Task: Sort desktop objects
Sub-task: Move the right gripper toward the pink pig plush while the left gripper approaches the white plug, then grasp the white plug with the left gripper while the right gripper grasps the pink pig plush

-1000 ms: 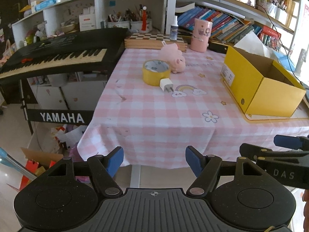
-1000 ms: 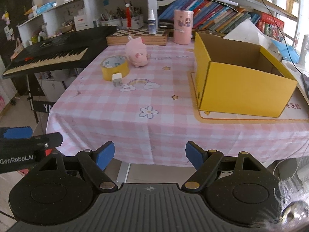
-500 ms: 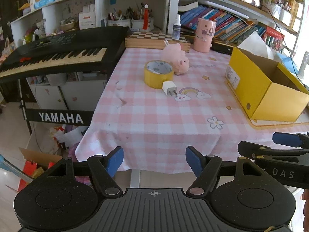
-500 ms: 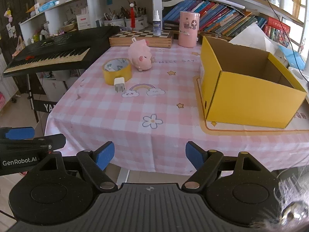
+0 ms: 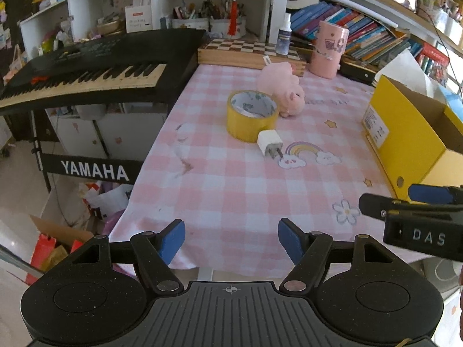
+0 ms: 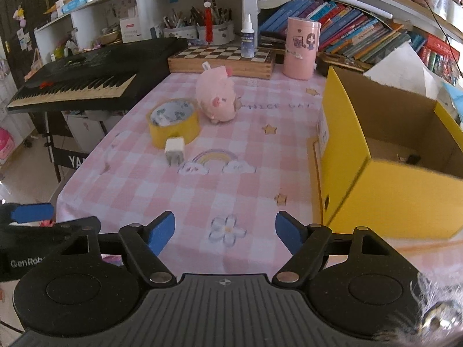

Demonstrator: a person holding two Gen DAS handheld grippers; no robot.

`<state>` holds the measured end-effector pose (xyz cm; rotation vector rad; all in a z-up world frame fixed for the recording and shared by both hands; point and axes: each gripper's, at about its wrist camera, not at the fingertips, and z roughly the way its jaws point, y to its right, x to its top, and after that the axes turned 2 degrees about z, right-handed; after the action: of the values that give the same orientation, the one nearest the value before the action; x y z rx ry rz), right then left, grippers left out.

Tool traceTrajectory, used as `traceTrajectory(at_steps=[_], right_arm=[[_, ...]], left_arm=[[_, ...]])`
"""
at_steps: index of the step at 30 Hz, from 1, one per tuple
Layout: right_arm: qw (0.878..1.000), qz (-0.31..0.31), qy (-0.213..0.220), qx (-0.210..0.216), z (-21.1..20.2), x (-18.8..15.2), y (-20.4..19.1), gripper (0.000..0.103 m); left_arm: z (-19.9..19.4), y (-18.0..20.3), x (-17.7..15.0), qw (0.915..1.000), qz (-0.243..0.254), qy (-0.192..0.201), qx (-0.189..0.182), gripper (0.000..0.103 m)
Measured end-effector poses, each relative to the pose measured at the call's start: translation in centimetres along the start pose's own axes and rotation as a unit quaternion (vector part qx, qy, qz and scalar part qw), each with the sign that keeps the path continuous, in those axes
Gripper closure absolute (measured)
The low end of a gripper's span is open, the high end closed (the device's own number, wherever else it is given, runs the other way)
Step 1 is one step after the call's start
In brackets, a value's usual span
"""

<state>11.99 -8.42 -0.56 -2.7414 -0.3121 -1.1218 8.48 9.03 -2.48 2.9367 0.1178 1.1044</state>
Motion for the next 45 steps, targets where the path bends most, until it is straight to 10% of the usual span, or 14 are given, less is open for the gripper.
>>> traceTrajectory(at_steps=[8,45], right_arm=[[1.000,-0.003,0.004,0.016,2.8,3.2,1.9,0.041],[0.996,-0.038,0.029,0.074,9.1,11.9,4.1,0.037]], left_arm=[[2.6,1.5,2.4,1.0000,-0.005,0.006,-0.006,0.032],[12.5,4.8,7.8,0.9999,0.002,-0.015,0.004,0.078]])
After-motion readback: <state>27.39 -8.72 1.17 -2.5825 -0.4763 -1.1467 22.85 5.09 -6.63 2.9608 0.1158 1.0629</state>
